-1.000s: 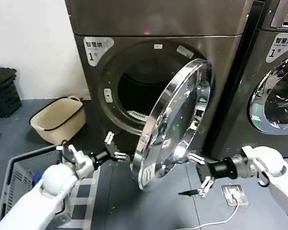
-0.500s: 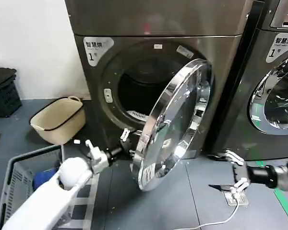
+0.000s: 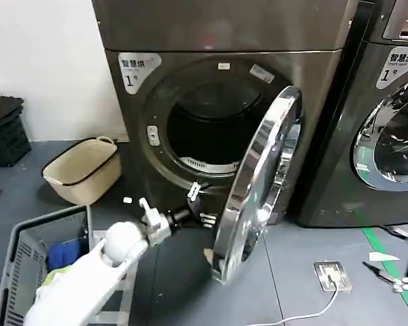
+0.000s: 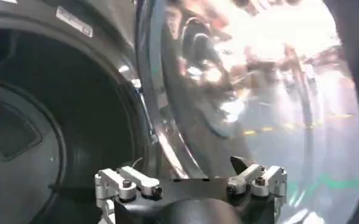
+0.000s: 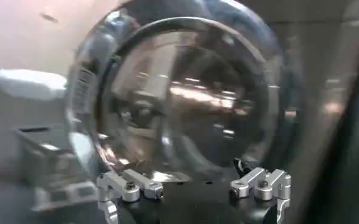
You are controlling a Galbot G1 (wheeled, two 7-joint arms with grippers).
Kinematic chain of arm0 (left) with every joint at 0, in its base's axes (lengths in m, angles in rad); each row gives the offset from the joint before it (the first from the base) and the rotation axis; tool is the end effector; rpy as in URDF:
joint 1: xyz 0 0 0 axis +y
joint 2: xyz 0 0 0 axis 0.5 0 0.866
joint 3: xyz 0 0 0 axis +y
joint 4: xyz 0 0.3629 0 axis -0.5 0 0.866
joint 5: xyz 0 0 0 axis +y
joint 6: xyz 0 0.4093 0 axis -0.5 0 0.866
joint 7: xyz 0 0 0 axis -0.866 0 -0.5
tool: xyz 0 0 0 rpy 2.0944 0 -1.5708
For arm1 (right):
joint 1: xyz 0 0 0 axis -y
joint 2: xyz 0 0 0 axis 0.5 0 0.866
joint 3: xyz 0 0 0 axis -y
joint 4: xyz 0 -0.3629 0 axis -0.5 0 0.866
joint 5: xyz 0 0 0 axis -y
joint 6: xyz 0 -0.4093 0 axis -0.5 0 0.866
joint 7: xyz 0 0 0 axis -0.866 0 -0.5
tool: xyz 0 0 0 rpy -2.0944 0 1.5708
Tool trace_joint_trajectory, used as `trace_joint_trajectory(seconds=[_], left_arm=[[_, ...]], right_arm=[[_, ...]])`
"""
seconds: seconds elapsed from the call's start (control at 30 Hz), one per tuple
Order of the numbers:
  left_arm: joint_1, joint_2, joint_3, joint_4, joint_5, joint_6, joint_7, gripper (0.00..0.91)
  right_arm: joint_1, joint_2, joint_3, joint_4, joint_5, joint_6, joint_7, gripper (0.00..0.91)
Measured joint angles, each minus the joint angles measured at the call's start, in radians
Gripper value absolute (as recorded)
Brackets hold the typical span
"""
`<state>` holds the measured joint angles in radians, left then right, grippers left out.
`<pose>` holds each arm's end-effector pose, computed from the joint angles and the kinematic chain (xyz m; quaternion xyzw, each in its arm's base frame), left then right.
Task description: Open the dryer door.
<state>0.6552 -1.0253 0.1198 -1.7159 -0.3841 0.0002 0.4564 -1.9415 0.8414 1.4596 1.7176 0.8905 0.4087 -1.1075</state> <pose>0.4468 -0.0501 -0.2327 0.5018 0.8510 0.1343 0.0772 0.1436 -0.4450 -0.1926 -0.3034 0.9327 -0.1863 0.0567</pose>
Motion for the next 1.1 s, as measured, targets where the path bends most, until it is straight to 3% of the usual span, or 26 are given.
trace_joint_trajectory(seconds=[0.37,0.6,0.83,1.1], left_arm=[[-0.046,-0.083,0.059,0.046,0.016,-0.01,-0.026,0.907],[-0.076,-0.14,0.096,0.082,0.029,-0.008,-0.048,0.907],[-0.082,-0.201,0.118,0.115,0.058,0.01,-0.07,0.907],[-0.086,-0.283,0.136,0.167,0.096,0.003,-0.091,0.907]], right_arm=[[-0.118,0.132,0.187,-0.14,-0.026,0.158,0.155,0.907],[-0.144,0.186,0.27,-0.251,-0.124,0.167,0.327,0.907],[-0.141,0.251,0.329,-0.294,-0.37,0.034,0.704,0.907],[-0.139,0.348,0.412,-0.283,-0.575,-0.191,1.08,0.907]])
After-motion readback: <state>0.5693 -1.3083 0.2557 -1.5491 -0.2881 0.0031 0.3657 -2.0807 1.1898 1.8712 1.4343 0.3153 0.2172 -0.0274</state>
